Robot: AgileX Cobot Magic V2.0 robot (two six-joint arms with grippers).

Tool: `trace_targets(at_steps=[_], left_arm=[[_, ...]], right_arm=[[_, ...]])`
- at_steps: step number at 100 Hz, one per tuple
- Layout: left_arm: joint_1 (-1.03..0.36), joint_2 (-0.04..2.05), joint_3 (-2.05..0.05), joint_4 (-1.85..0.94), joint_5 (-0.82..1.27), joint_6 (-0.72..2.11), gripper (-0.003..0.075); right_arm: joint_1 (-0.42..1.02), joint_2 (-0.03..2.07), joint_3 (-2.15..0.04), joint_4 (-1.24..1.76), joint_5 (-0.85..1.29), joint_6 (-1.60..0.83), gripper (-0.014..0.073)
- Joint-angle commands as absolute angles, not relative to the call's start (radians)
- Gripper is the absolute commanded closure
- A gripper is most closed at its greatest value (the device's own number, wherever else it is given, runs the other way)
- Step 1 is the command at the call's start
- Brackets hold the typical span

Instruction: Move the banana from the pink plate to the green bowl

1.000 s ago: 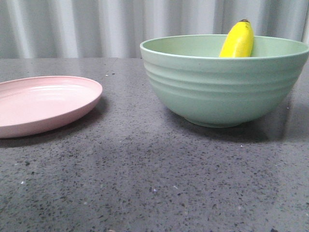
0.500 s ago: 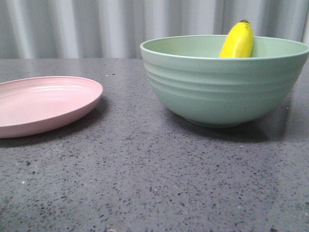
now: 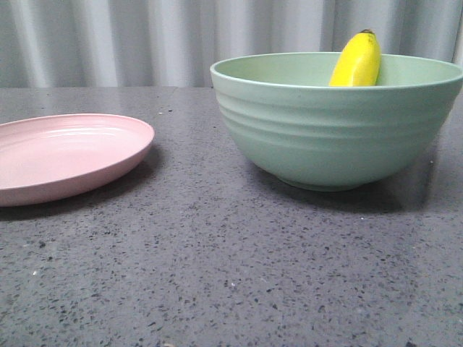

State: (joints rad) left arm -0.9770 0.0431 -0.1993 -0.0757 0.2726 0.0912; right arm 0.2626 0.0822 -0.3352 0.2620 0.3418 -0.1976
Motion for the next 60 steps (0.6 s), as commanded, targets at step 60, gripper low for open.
trace_targets(at_steps=[60], left_arm=[[-0.621, 0.053, 0.012, -0.011, -0.276, 0.083, 0.0741]], right_arm=[[0.260, 0.092, -0.354, 0.259, 0.266, -0.210, 0.0659]])
